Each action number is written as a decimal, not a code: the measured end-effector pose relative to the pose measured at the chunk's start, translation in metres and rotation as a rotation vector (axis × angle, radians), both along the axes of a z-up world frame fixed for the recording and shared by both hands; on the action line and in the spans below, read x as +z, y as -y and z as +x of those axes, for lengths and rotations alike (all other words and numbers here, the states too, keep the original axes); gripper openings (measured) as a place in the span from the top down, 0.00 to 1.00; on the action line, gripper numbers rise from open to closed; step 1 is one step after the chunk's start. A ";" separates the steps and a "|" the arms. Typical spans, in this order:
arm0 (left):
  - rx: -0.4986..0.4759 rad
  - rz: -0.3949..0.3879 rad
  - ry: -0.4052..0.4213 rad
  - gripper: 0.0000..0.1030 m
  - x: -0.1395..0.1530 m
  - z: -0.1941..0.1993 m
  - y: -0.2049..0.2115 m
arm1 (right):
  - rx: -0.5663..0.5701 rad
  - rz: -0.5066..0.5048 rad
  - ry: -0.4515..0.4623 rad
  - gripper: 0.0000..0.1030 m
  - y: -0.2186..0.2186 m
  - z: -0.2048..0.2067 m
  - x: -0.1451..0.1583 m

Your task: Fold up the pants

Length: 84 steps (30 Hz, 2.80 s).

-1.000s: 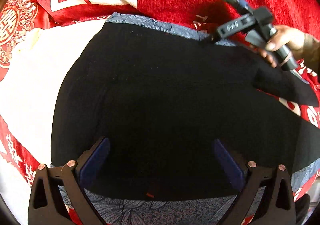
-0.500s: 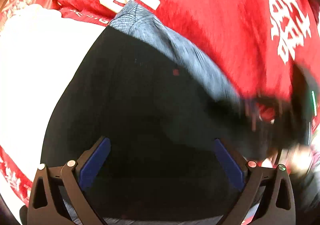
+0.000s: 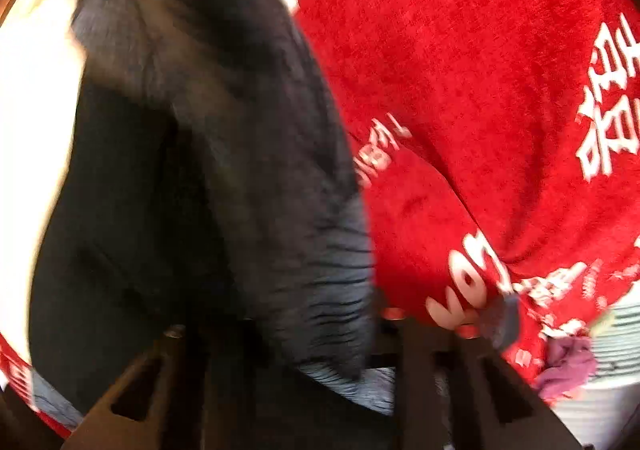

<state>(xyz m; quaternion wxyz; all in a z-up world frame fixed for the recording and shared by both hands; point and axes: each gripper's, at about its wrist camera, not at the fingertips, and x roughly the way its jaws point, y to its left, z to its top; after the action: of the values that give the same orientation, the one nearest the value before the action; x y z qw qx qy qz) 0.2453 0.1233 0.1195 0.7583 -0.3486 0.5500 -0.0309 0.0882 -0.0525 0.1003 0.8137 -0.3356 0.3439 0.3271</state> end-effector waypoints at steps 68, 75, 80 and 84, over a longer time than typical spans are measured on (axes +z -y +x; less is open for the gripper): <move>-0.127 0.455 0.221 0.01 -0.062 -0.210 0.027 | -1.308 0.411 -0.183 0.16 0.198 0.039 0.017; -0.134 0.458 0.234 0.01 -0.062 -0.214 0.025 | -1.389 0.220 -0.337 0.17 0.201 0.103 -0.039; -0.132 0.458 0.235 0.01 -0.064 -0.210 0.029 | -1.360 0.101 -0.271 0.56 0.190 0.102 -0.045; -0.134 0.447 0.226 0.01 -0.063 -0.209 0.029 | -1.332 0.239 -0.277 0.93 0.208 0.073 -0.023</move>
<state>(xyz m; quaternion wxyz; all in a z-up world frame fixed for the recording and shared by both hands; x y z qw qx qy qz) 0.0366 0.0941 0.0561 0.8693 -0.1298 0.4770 0.0026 0.1615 -0.2601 0.0775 0.8214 0.0840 0.5390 -0.1668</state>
